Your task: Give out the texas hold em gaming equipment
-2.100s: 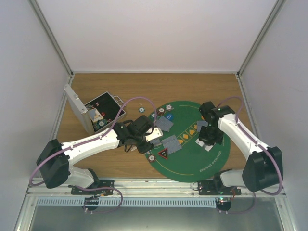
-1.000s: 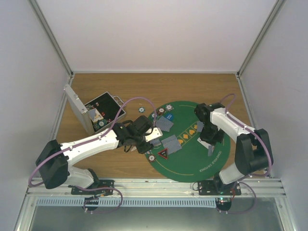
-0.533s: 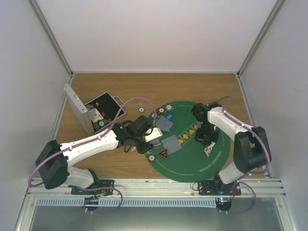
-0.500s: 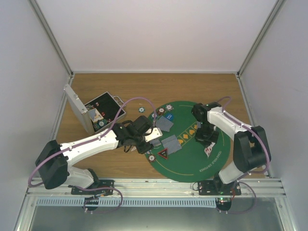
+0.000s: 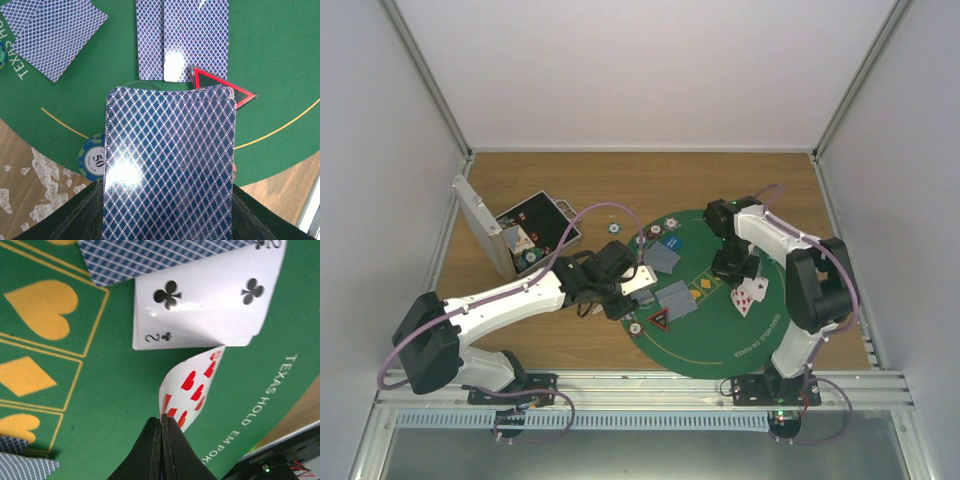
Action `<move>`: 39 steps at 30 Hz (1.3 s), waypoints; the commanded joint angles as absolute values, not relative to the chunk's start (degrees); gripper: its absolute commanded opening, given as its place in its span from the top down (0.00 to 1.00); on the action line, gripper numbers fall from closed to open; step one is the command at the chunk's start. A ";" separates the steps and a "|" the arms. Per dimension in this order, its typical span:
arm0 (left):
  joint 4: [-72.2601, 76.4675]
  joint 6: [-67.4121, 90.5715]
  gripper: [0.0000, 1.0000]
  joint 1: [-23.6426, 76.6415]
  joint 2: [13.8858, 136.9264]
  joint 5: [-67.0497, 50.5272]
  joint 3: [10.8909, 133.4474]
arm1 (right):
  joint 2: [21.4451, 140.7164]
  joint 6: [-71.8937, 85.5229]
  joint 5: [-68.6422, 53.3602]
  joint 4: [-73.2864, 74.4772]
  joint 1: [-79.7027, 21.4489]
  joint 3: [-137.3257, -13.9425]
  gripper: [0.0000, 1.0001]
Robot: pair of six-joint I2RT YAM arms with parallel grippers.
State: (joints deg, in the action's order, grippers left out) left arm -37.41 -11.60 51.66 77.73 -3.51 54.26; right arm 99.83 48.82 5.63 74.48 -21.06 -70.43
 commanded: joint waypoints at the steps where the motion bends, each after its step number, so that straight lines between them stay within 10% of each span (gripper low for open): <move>1: -34.85 -12.00 0.42 51.94 75.94 -3.08 53.68 | 102.85 49.88 6.59 71.97 -22.01 -72.43 1.00; 18: -35.18 -11.98 0.42 51.94 75.94 -2.73 53.88 | 103.39 50.42 2.42 66.28 -22.59 -69.71 0.87; 27: -35.33 -11.96 0.42 51.94 75.78 -2.52 54.00 | 95.90 49.04 3.27 66.71 -21.80 -69.21 0.30; 39: -35.56 -12.04 0.42 51.94 75.90 -2.92 54.12 | 85.22 34.49 -5.30 44.89 -9.12 -57.75 0.02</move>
State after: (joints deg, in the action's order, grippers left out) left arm -37.32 -11.60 51.66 77.41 -2.92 54.08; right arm 88.16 41.12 -1.02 55.18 -11.92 -60.03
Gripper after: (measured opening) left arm 0.582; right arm 0.939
